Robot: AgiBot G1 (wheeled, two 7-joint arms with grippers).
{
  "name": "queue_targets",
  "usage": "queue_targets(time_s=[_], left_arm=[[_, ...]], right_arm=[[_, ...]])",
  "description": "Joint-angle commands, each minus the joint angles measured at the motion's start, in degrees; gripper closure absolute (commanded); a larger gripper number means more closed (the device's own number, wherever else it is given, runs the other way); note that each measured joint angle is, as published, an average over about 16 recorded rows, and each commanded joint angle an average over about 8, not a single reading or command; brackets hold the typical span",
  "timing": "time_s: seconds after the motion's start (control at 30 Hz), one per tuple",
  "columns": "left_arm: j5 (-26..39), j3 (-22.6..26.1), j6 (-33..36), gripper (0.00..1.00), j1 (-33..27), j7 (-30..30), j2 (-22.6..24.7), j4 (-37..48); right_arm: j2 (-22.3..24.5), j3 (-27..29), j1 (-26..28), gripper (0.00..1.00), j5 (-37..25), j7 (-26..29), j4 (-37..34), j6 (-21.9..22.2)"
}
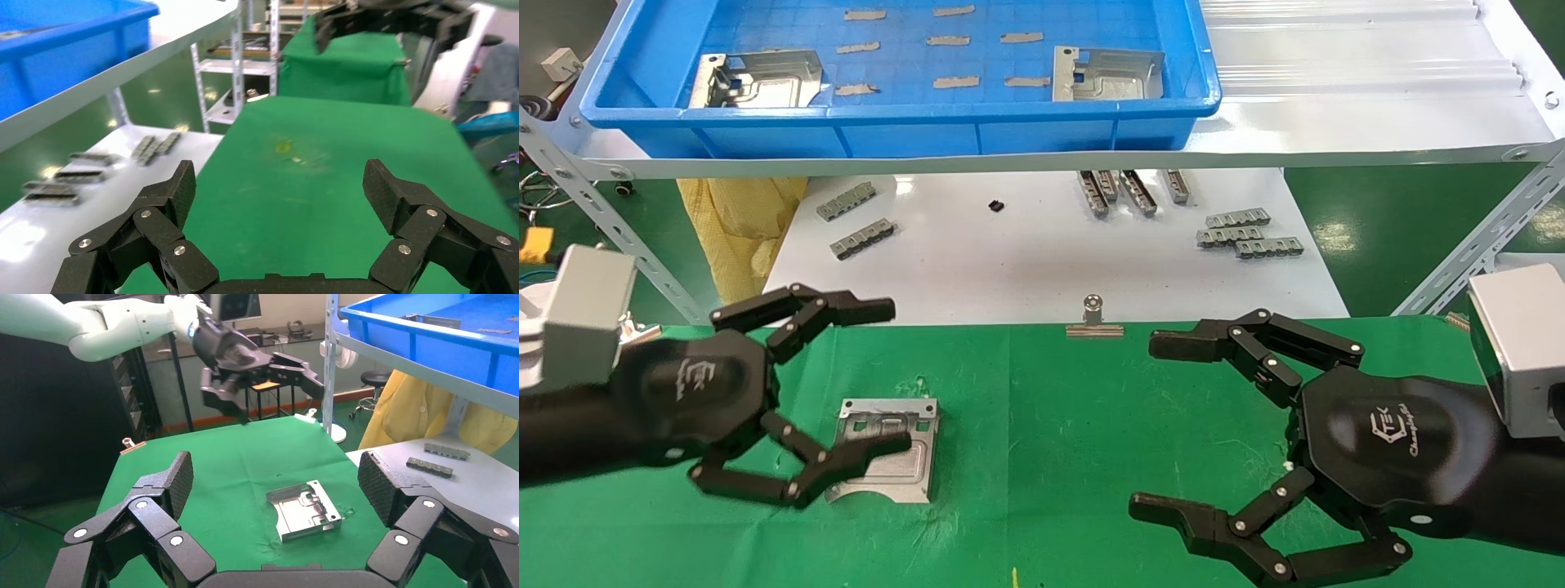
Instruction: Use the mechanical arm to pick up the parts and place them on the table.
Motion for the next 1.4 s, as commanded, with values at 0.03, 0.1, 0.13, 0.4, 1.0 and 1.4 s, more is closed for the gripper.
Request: queue_targets(time_s=[0.03, 0.1, 0.13, 0.4, 1.0, 1.4], left_arm=[[-0.9, -0.8, -0.2, 0.00, 1.3, -1.4, -0.7, -2.4], [-1.7, -1.7, -0.4, 0.00, 2.7, -2.8, -1.4, -4.9], [-2.2, -2.1, -0.5, 0.00, 3.4, -3.5, -1.8, -6.1], [-5.1, -4.9, -1.1, 0.00, 7.8, -8.1, -4.2, -14.2], [-5.3, -5.1, -1.2, 0.00, 8.1, -8.3, -4.3, -14.7], [-5.1, -4.9, -1.2, 0.00, 7.8, -8.1, -4.2, -14.1]], right_arm=[[0.0, 0.0, 0.0, 0.00, 0.0, 0.0, 0.0, 0.0], [0.0, 0.0, 0.0, 0.00, 0.0, 0.0, 0.0, 0.0], [0.0, 0.0, 0.0, 0.00, 0.0, 0.0, 0.0, 0.0], [0.0, 0.0, 0.0, 0.00, 0.0, 0.0, 0.0, 0.0], [0.0, 0.0, 0.0, 0.00, 0.0, 0.0, 0.0, 0.0], [0.0, 0.0, 0.0, 0.00, 0.0, 0.0, 0.0, 0.0]])
